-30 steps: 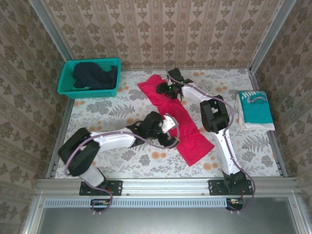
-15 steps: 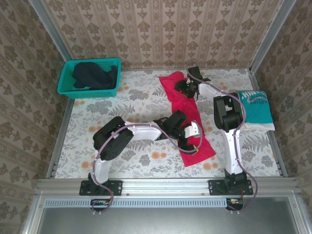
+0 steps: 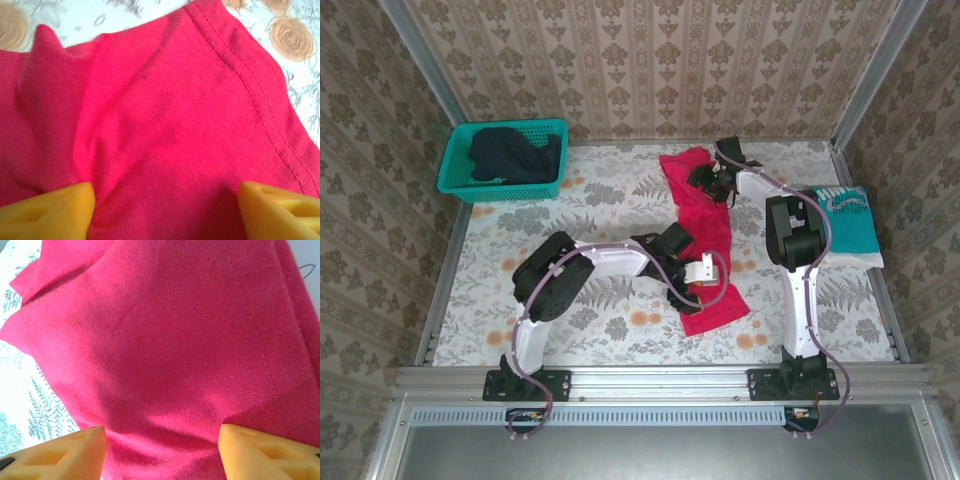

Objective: Fold and stack the t-shirts

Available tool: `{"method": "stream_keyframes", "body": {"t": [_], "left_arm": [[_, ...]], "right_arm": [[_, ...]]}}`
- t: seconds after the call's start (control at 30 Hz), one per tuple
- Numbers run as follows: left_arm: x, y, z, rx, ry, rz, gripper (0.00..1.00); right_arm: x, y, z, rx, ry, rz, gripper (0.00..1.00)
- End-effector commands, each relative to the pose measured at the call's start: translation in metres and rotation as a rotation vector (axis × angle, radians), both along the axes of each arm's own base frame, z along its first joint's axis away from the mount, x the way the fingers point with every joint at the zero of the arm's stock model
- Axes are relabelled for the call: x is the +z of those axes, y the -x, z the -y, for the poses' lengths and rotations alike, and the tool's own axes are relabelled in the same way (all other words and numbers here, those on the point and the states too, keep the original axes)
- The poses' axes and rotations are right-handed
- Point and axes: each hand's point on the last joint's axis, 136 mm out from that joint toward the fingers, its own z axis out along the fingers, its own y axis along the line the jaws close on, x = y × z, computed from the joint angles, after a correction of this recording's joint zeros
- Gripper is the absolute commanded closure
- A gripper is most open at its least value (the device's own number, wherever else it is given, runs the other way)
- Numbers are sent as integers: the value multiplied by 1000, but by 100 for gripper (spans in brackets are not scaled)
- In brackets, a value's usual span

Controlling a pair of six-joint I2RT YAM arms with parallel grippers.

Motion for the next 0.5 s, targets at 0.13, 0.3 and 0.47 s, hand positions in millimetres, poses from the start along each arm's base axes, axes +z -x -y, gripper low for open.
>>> {"method": "stream_keyframes", "body": {"t": [0.13, 0.3, 0.47], "left_arm": [[-34, 31, -76, 27, -236, -134, 21], [-39, 44, -94, 31, -272, -160, 19], [-42, 48, -98, 36, -275, -180, 18]], "right_arm": [[-23, 5, -3, 52, 27, -98, 37], [-27, -10, -27, 97, 20, -93, 35], [-32, -23, -46, 93, 1, -95, 35]]}}
